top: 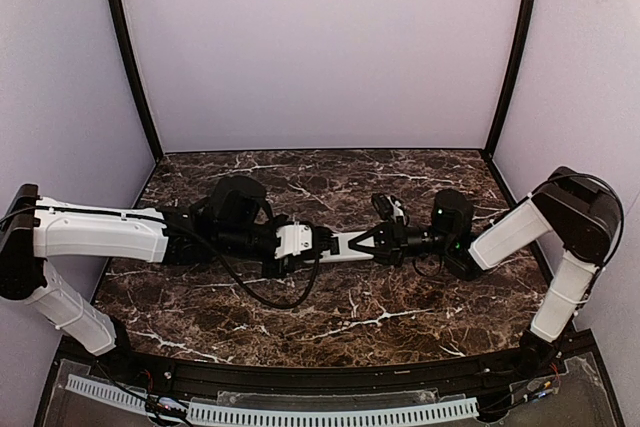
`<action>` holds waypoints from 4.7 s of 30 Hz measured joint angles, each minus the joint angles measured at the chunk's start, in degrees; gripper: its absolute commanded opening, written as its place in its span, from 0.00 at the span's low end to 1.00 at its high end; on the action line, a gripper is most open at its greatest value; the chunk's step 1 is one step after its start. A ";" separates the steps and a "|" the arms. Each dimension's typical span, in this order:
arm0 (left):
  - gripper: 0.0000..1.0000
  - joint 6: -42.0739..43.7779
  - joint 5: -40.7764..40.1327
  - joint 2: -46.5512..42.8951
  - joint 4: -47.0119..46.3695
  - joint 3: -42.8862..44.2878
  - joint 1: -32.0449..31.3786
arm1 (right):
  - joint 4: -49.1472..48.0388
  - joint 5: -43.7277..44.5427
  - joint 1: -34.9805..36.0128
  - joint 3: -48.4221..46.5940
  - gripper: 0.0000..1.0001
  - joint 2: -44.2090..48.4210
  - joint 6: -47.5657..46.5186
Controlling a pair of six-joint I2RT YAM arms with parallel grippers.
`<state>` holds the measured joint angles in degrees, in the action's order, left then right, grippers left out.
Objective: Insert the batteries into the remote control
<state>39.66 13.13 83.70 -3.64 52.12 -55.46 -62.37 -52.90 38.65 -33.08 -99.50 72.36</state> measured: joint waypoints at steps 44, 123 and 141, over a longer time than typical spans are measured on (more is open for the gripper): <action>0.53 -12.72 7.45 -5.88 -6.03 -1.55 6.40 | 4.66 -2.95 -1.22 -0.79 0.00 3.04 -7.19; 0.34 -35.10 -10.10 8.46 23.93 8.98 13.57 | 16.20 -11.32 -10.56 -2.29 0.00 0.68 -16.57; 0.38 -14.12 1.92 -2.69 27.74 8.87 1.38 | -10.23 -11.23 -2.27 1.29 0.00 -10.54 4.76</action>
<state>25.54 15.05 81.01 24.10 60.99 -54.08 -72.60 -64.14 36.38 -31.79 -110.04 77.12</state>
